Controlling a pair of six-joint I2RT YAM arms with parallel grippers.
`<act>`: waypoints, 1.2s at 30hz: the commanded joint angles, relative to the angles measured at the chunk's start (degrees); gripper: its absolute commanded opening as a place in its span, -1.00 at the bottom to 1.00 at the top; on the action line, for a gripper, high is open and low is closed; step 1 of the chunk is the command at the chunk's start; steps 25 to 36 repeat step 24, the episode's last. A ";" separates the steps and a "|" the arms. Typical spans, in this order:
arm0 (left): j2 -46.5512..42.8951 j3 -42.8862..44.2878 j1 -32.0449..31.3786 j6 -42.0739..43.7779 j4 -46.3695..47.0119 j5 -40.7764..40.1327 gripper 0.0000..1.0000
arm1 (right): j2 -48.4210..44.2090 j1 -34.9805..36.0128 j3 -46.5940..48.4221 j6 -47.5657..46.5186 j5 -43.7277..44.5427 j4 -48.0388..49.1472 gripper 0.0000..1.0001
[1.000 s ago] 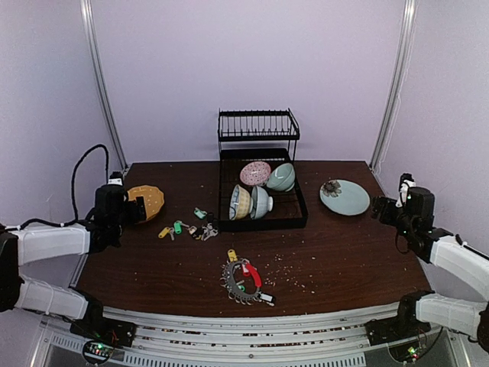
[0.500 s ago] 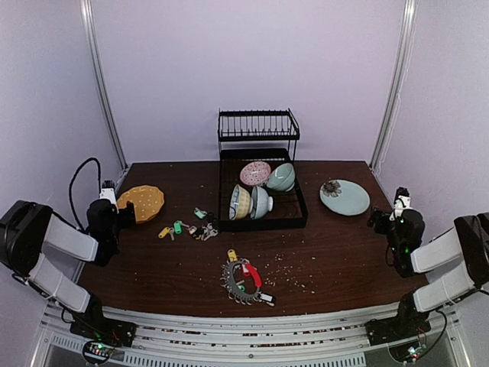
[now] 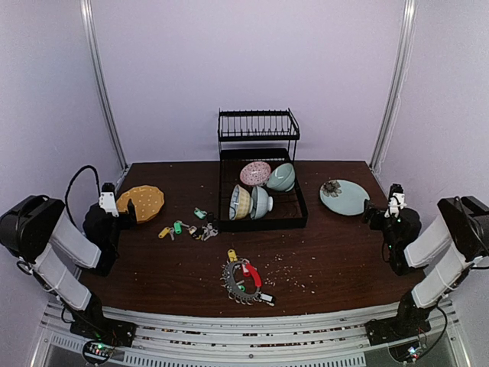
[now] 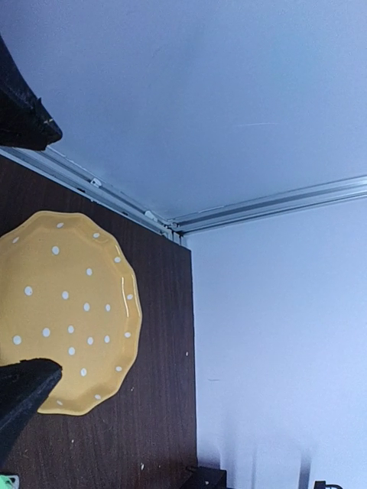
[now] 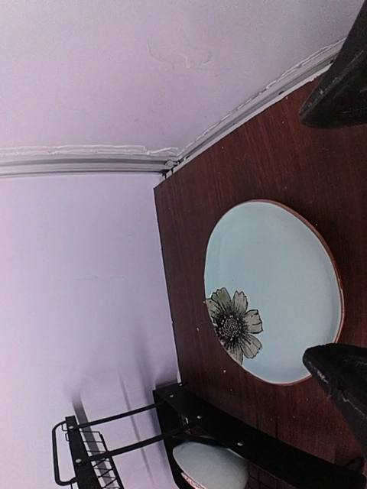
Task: Put the keys on the keyring
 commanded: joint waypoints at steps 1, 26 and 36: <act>-0.07 0.64 0.42 0.72 3.61 0.54 0.97 | -0.77 -0.22 -4.16 2.79 8.58 8.22 1.00; 0.07 0.56 0.46 0.87 4.04 0.75 0.96 | -0.18 0.24 -1.32 1.73 7.25 3.86 1.00; 0.07 0.56 0.46 0.87 4.04 0.75 0.96 | -0.18 0.24 -1.32 1.73 7.25 3.86 1.00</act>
